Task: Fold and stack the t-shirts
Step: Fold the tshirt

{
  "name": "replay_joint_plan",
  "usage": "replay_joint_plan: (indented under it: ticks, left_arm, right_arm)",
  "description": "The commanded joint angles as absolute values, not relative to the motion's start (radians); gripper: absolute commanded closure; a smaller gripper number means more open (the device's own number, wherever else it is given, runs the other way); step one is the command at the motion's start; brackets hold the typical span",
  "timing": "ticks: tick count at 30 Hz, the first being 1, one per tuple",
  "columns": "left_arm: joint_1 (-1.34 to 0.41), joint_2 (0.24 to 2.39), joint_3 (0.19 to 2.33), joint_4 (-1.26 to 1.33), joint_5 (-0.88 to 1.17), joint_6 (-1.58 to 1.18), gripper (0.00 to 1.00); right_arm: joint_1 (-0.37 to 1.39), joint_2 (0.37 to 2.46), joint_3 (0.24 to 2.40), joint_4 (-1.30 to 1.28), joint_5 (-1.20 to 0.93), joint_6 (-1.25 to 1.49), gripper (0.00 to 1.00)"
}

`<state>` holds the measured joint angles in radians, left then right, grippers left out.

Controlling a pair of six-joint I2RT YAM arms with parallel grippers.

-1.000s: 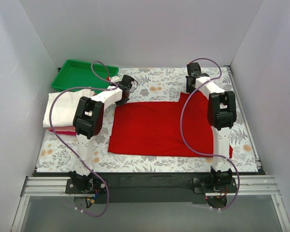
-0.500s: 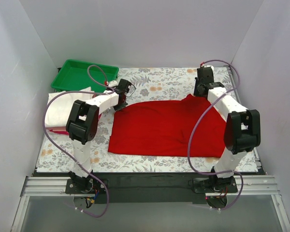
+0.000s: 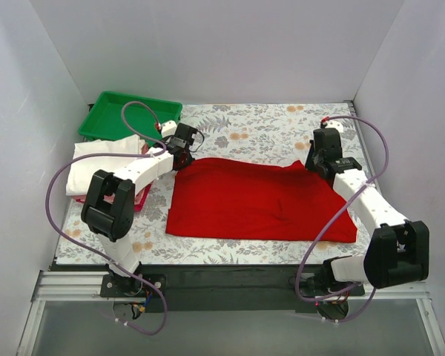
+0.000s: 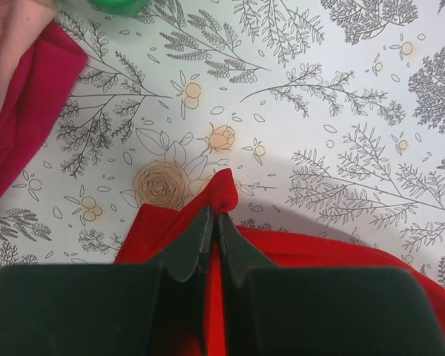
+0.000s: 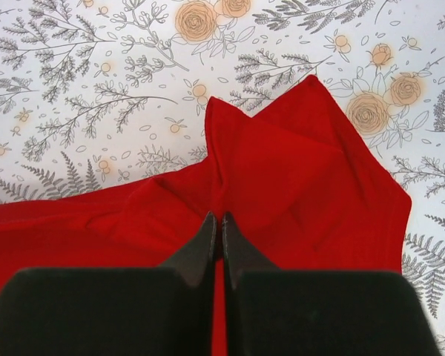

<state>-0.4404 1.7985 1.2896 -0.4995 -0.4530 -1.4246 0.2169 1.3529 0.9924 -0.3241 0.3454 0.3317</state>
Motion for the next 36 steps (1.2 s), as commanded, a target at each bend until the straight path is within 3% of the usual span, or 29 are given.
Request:
replay_joint_plan:
  ticks: [1, 36]
  left_arm:
    - [-0.452, 1.72, 1.25, -0.489, -0.489, -1.431, 1.0]
    - [-0.514, 1.499, 0.974, -0.38, -0.581, -1.485, 1.0]
  right_arm:
    - [0.227, 1.273, 0.953, -0.293, 0.356, 0.354, 0.99]
    - [0.262, 0.942, 0.721, -0.483, 0.305, 0.376, 0.99]
